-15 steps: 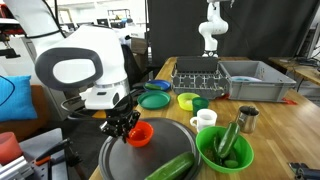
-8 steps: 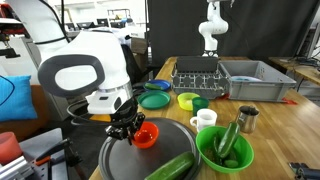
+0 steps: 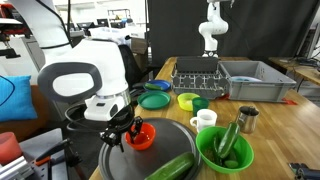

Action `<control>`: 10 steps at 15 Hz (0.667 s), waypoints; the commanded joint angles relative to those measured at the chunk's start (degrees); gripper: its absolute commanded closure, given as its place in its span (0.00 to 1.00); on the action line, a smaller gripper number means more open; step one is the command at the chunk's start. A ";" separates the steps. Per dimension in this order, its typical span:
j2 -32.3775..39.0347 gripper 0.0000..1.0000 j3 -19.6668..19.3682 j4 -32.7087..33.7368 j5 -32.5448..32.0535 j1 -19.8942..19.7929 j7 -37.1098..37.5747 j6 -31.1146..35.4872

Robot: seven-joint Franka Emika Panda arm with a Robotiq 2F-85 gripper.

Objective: Pick the orange bowl and put it on the tray

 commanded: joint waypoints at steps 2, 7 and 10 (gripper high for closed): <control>0.25 0.24 -3.50 0.37 0.22 2.87 -1.75 1.37; -1.45 0.00 -16.72 0.40 -2.87 13.83 -1.25 3.76; -5.05 0.00 -23.64 -1.52 -5.34 20.25 -1.74 4.32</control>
